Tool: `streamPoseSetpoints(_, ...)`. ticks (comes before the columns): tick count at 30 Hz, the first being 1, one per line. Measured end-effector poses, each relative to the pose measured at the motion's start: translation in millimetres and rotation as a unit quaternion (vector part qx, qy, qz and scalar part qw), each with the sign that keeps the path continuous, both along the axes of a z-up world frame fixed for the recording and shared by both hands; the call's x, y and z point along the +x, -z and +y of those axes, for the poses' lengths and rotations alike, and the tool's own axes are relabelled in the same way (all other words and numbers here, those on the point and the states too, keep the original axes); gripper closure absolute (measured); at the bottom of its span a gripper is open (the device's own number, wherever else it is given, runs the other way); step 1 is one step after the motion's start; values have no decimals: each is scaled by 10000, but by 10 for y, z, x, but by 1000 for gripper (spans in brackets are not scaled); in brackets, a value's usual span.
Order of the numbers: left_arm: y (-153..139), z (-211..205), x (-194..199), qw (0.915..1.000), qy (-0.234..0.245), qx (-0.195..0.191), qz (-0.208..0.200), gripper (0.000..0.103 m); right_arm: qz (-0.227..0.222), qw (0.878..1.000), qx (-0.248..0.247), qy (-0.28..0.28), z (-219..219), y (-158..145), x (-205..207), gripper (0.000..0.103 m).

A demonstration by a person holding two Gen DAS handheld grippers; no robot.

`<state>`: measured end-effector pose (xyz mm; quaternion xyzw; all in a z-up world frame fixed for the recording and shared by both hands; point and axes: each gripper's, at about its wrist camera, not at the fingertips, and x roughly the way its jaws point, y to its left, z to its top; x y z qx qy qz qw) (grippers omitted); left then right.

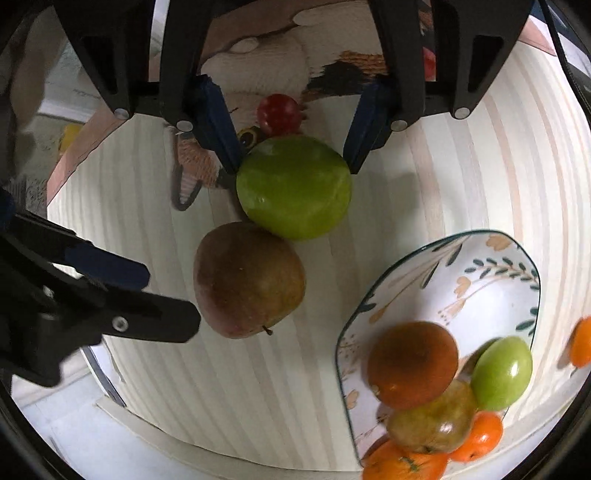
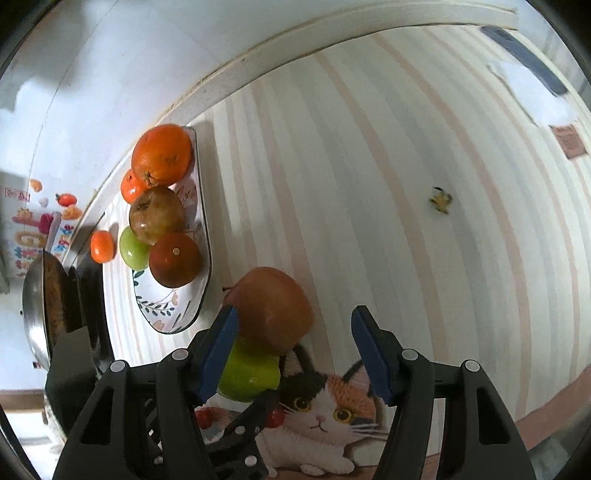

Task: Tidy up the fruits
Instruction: 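Grasp a green apple with the left tool while the right tool grasps a red apple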

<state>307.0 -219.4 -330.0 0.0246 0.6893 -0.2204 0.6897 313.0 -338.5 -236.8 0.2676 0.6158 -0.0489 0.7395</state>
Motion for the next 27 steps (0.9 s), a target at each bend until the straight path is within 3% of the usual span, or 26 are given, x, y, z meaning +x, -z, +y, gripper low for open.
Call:
streamPoseSetpoints(4,-45,214,6,9999,-102,51,-13,48,174,9977,569,-323,76,218,168,35)
streamPoseSetpoints(7,-50,283,4,9999,-159,37,28,48,278,9952,747,-561,194,334,296,30)
streamPoseSetpoints(13,-43,417,45,9993,-326,-49,169,48,433,9903,980,-888,414,460,388,34)
streamPoseSetpoints(18,-91,535,-29,9992,-317,-36,252,49,413,9923,670,-953,452,392,329,35)
streamPoseSetpoints(21,-278,665,-111,9991,-253,-171,285,48,288,9954,375,-828,309,276,212,35)
streamPoseSetpoints(24,-444,792,-168,9988,-279,-250,313,45,305,9966,164,-742,126,203,13,35)
streamPoseSetpoints(27,-423,816,-106,9980,-388,-275,421,44,325,9974,119,-629,-16,185,-250,35)
